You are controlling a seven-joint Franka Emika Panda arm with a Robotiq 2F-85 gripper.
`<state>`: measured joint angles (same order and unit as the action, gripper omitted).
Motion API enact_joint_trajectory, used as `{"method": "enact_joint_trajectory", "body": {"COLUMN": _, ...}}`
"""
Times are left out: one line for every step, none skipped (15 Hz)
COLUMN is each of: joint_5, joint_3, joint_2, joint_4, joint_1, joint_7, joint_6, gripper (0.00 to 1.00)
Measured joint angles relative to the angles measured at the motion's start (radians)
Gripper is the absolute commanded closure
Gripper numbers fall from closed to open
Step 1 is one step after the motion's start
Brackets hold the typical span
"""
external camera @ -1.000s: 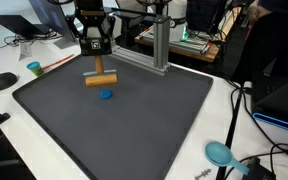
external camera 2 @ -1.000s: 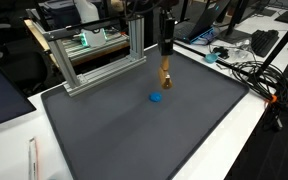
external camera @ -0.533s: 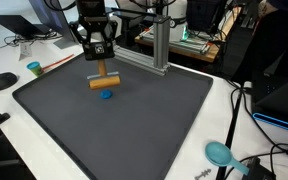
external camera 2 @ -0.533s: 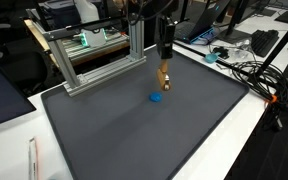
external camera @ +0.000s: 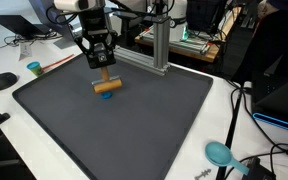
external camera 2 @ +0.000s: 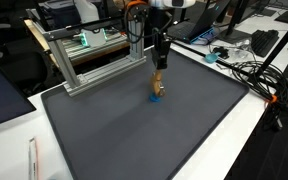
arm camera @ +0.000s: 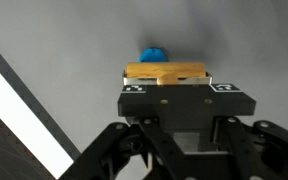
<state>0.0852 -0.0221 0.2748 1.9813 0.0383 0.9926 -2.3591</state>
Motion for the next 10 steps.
{"method": "enact_joint_trajectory", "body": {"joint_5": 0.003, "joint_3": 0.000, "joint_2": 0.007, "joint_4": -0.002, "joint_1": 0.001, "joint_7": 0.008, "joint_6": 0.000, "gripper": 0.77}}
{"method": "enact_joint_trajectory", "body": {"joint_5": 0.007, "joint_3": 0.000, "joint_2": 0.013, "joint_4": -0.003, "joint_1": 0.002, "joint_7": 0.015, "joint_6": 0.000, "gripper": 0.77}}
{"method": "enact_joint_trajectory", "body": {"joint_5": 0.009, "joint_3": 0.000, "joint_2": 0.020, "joint_4": -0.005, "joint_1": 0.002, "joint_7": 0.019, "joint_6": 0.000, "gripper": 0.77}}
{"method": "enact_joint_trajectory", "body": {"joint_5": 0.011, "joint_3": 0.000, "joint_2": 0.026, "joint_4": -0.009, "joint_1": 0.004, "joint_7": 0.024, "joint_6": 0.000, "gripper": 0.77}}
{"method": "enact_joint_trajectory", "body": {"joint_5": 0.014, "joint_3": 0.000, "joint_2": 0.033, "joint_4": -0.013, "joint_1": 0.006, "joint_7": 0.027, "joint_6": 0.000, "gripper": 0.77}}
{"method": "enact_joint_trajectory", "body": {"joint_5": 0.017, "joint_3": 0.000, "joint_2": 0.040, "joint_4": -0.019, "joint_1": 0.008, "joint_7": 0.030, "joint_6": 0.000, "gripper": 0.77}}
{"method": "enact_joint_trajectory", "body": {"joint_5": 0.021, "joint_3": 0.000, "joint_2": 0.048, "joint_4": -0.024, "joint_1": 0.010, "joint_7": 0.033, "joint_6": 0.000, "gripper": 0.77}}
{"method": "enact_joint_trajectory", "body": {"joint_5": 0.025, "joint_3": 0.000, "joint_2": 0.054, "joint_4": -0.031, "joint_1": 0.011, "joint_7": 0.035, "joint_6": 0.002, "gripper": 0.77}}
{"method": "enact_joint_trajectory", "body": {"joint_5": 0.028, "joint_3": 0.000, "joint_2": 0.059, "joint_4": -0.038, "joint_1": 0.011, "joint_7": 0.036, "joint_6": 0.007, "gripper": 0.77}}
{"method": "enact_joint_trajectory", "body": {"joint_5": 0.028, "joint_3": 0.000, "joint_2": 0.062, "joint_4": -0.044, "joint_1": 0.011, "joint_7": 0.037, "joint_6": 0.012, "gripper": 0.77}}
